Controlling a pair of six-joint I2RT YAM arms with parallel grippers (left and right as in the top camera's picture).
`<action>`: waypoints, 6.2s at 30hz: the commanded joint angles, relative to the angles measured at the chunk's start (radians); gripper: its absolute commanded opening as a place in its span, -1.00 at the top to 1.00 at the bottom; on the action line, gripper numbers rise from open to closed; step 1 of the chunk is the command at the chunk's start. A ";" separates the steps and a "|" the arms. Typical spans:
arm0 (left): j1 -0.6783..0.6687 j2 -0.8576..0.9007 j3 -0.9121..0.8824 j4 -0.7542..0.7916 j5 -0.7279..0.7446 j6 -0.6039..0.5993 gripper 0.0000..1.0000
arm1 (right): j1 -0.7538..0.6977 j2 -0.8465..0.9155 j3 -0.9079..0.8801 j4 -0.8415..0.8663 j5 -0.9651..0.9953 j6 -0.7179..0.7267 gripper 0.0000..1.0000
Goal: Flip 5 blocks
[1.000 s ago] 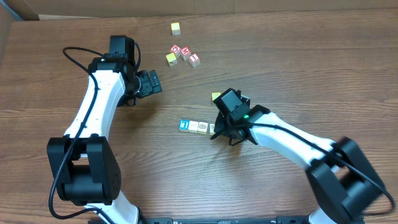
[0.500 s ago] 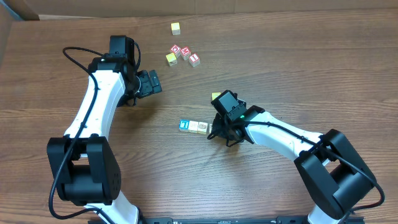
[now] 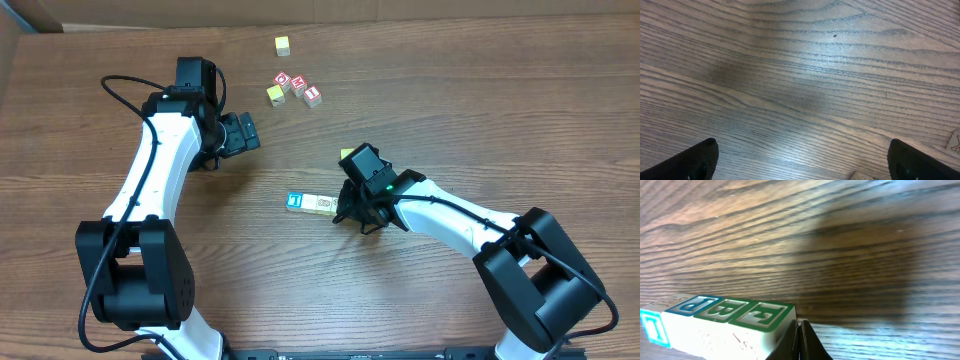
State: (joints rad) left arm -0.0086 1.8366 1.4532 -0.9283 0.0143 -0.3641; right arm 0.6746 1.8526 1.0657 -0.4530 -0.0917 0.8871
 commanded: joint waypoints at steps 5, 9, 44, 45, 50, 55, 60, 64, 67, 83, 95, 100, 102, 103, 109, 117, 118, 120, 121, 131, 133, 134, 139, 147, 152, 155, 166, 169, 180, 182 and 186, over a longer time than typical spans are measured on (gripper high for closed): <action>0.002 0.007 0.012 0.000 0.004 -0.006 -1.00 | 0.000 -0.008 0.002 0.009 0.017 -0.007 0.84; 0.002 0.007 0.012 -0.001 0.004 -0.006 -1.00 | -0.029 -0.008 0.065 -0.066 0.028 -0.156 0.53; 0.002 0.007 0.012 -0.001 0.005 -0.006 -1.00 | -0.089 0.227 0.422 -0.139 0.203 -0.450 0.42; 0.002 0.007 0.012 0.000 0.005 -0.006 -0.99 | -0.090 0.218 0.425 -0.145 0.203 -0.450 0.43; 0.002 0.007 0.012 0.000 0.005 -0.006 -1.00 | -0.085 0.105 0.486 -0.277 0.203 -0.443 0.50; 0.002 0.007 0.012 0.000 0.004 -0.006 -0.99 | -0.076 -0.040 0.512 -0.441 0.195 -0.344 0.58; 0.002 0.007 0.012 -0.001 0.004 -0.006 -1.00 | -0.074 -0.062 0.504 -0.567 0.195 -0.203 0.59; 0.002 0.007 0.012 -0.001 0.005 -0.006 -1.00 | -0.061 -0.058 0.432 -0.558 0.192 -0.171 0.60; 0.002 0.007 0.012 0.000 0.004 -0.006 -1.00 | -0.037 -0.058 0.346 -0.494 0.182 -0.140 0.60; 0.002 0.007 0.012 -0.001 0.005 -0.006 -1.00 | 0.032 -0.057 0.071 -0.179 0.180 -0.097 0.61; 0.002 0.007 0.012 0.000 0.005 -0.006 -1.00 | 0.032 -0.056 0.037 -0.123 0.180 -0.075 0.49; 0.002 0.007 0.012 0.000 0.005 -0.006 -1.00 | 0.032 -0.056 0.037 -0.126 0.179 -0.075 0.21; 0.002 0.007 0.012 -0.001 0.005 -0.006 -1.00 | 0.032 -0.056 0.037 -0.126 0.179 -0.075 0.16; 0.002 0.007 0.012 0.000 0.005 -0.006 -1.00 | 0.032 -0.056 0.037 -0.124 0.178 -0.075 0.14; 0.002 0.007 0.012 0.000 0.005 -0.006 -1.00 | 0.020 -0.066 0.065 -0.130 0.166 -0.092 0.11; 0.002 0.007 0.012 -0.001 0.005 -0.006 -0.99 | 0.010 -0.158 0.134 -0.232 0.162 -0.131 0.13; 0.002 0.007 0.012 -0.001 0.005 -0.006 -0.99 | 0.009 -0.160 0.134 -0.245 0.162 -0.130 0.14; 0.002 0.007 0.012 0.000 0.005 -0.006 -1.00 | 0.006 -0.156 0.132 -0.272 0.162 -0.127 0.25; 0.002 0.007 0.012 0.000 0.005 -0.006 -0.99 | 0.004 -0.153 0.131 -0.284 0.165 -0.123 0.35; 0.002 0.007 0.012 -0.001 0.005 -0.006 -1.00 | 0.004 -0.055 0.075 -0.273 0.204 -0.022 0.87; 0.002 0.007 0.012 -0.001 0.005 -0.006 -1.00 | 0.004 -0.039 0.061 -0.252 0.204 -0.022 0.89; 0.002 0.007 0.012 0.000 0.005 -0.006 -0.99 | 0.004 -0.034 0.056 -0.243 0.204 -0.022 0.92; 0.002 0.007 0.012 0.000 0.005 -0.006 -0.99 | 0.005 -0.032 0.052 -0.230 0.187 -0.022 0.92; 0.002 0.007 0.012 0.000 0.004 -0.006 -1.00 | 0.005 -0.032 0.052 -0.220 0.139 -0.009 0.92; 0.002 0.007 0.012 0.000 0.004 -0.006 -1.00 | 0.005 -0.032 0.052 -0.213 0.108 0.008 0.92; 0.002 0.007 0.012 0.000 0.005 -0.006 -0.99 | 0.005 -0.032 0.052 -0.211 0.100 0.008 0.92; 0.002 0.007 0.012 -0.001 0.005 -0.006 -1.00 | 0.004 -0.032 0.052 -0.201 0.117 0.002 0.92; 0.002 0.007 0.012 0.000 0.005 -0.006 -0.99 | 0.003 -0.033 0.053 -0.203 0.217 -0.042 0.84; 0.002 0.007 0.012 0.000 0.005 -0.006 -1.00 | -0.025 -0.033 0.054 -0.114 0.474 -0.253 0.21; 0.002 0.007 0.012 0.000 0.004 -0.006 -1.00 | -0.060 -0.033 0.054 -0.101 0.472 -0.287 0.17; 0.002 0.007 0.012 0.000 0.005 -0.006 -0.99 | -0.129 -0.033 0.053 -0.138 0.468 -0.293 -1.00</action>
State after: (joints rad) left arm -0.0086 1.8366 1.4532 -0.9279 0.0143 -0.3641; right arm 0.5968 1.8191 1.1187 -0.5747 0.3378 0.6426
